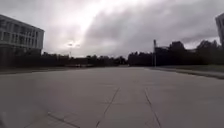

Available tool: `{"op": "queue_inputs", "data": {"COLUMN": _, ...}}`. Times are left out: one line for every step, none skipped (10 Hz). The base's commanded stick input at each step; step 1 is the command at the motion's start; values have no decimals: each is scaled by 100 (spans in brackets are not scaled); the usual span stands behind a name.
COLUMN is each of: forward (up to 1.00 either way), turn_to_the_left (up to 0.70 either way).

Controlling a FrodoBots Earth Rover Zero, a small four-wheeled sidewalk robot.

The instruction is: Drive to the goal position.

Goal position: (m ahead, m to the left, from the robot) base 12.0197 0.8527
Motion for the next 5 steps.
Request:
{"op": "queue_inputs", "data": {"forward": 70, "turn_to_the_left": 0}}
{"op": "queue_inputs", "data": {"forward": 70, "turn_to_the_left": 0}}
{"op": "queue_inputs", "data": {"forward": 70, "turn_to_the_left": 0}}
{"op": "queue_inputs", "data": {"forward": 70, "turn_to_the_left": 0}}
{"op": "queue_inputs", "data": {"forward": 70, "turn_to_the_left": 0}}
